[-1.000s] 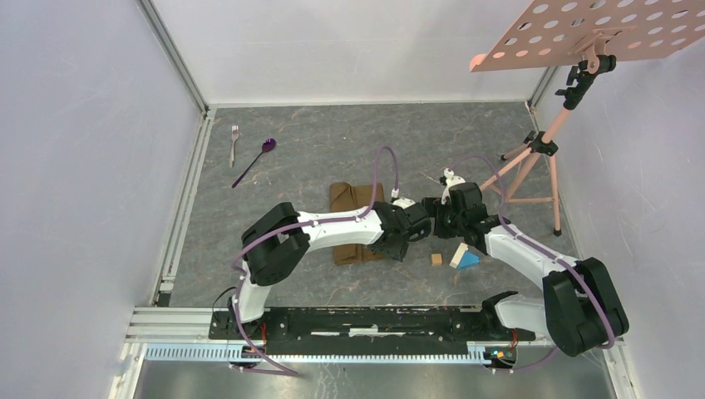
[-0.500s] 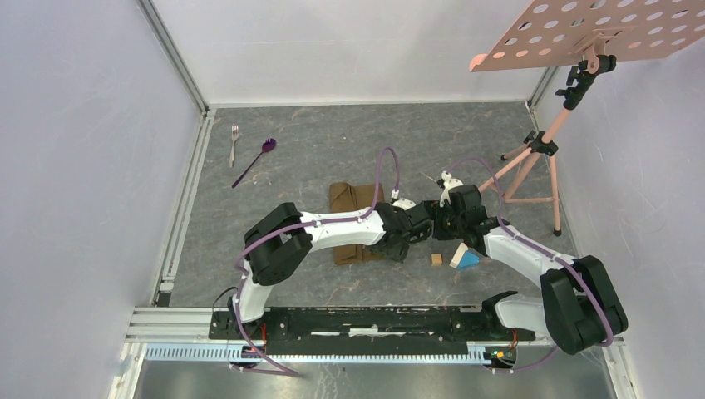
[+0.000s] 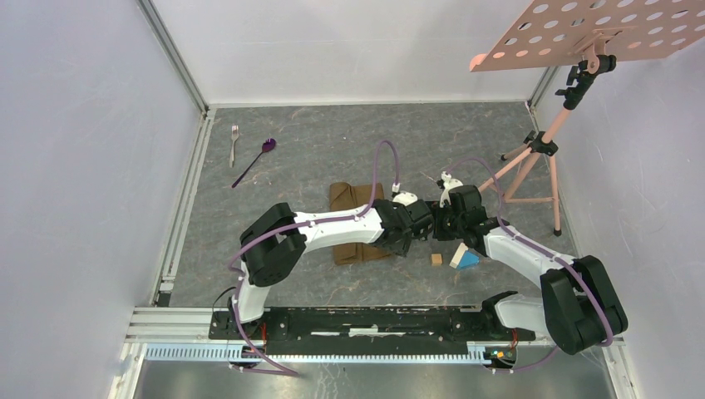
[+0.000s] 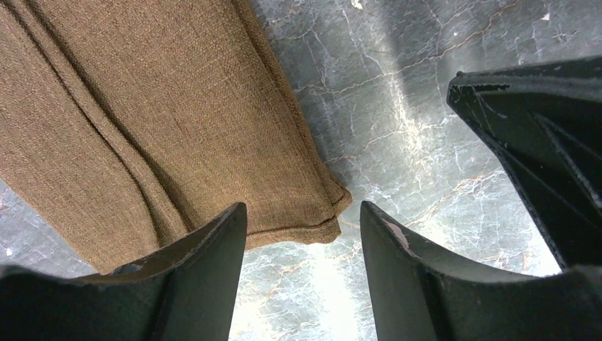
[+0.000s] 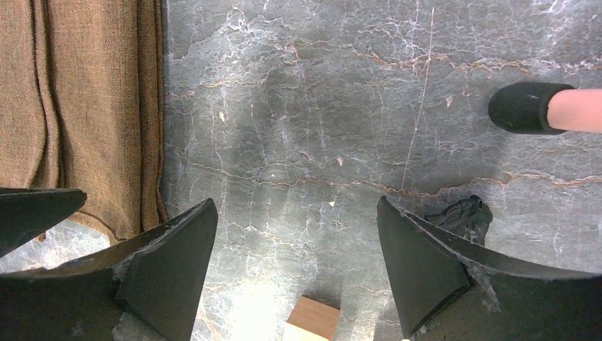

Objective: Fold the napkin into a case and place the utensils inside
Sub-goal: Pick up the 2/3-rectangle-folded napkin from the center of the board.

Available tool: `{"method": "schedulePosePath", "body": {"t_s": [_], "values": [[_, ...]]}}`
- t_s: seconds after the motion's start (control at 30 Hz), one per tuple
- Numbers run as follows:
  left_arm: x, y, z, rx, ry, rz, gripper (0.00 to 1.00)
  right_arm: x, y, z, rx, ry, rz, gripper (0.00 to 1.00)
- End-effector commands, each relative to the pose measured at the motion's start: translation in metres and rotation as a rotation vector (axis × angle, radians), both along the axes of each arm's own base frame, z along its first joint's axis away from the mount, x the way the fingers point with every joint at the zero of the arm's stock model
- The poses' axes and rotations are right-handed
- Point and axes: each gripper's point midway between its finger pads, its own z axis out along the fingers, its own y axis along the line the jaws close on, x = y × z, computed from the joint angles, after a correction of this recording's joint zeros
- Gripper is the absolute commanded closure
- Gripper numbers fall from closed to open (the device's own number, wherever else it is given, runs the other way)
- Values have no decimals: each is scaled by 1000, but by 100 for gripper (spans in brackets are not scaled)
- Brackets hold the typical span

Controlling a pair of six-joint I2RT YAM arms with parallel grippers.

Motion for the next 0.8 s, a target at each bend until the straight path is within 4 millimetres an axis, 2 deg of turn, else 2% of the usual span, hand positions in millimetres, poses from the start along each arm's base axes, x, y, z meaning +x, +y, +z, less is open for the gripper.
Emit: {"method": "schedulePosePath", "body": {"t_s": [0.0,0.2,0.37,0.5,0.57,0.77], "values": [[13,-13,1,-22,-53,39,34,5,3,6,15,-38,16,10],[11,-10,-14,-12,-32,34,44,5,9,6,51,-41,32,2],[15,-5,-13,-13,-48,36,68,3,18,4,102,-19,48,2],[16,1,6,-82,-72,60,88,7,30,4,181,-6,61,2],[14,7,14,-121,-82,71,95,9,35,6,215,-3,65,2],[13,20,38,-234,-108,104,98,10,63,16,382,28,99,2]]}}
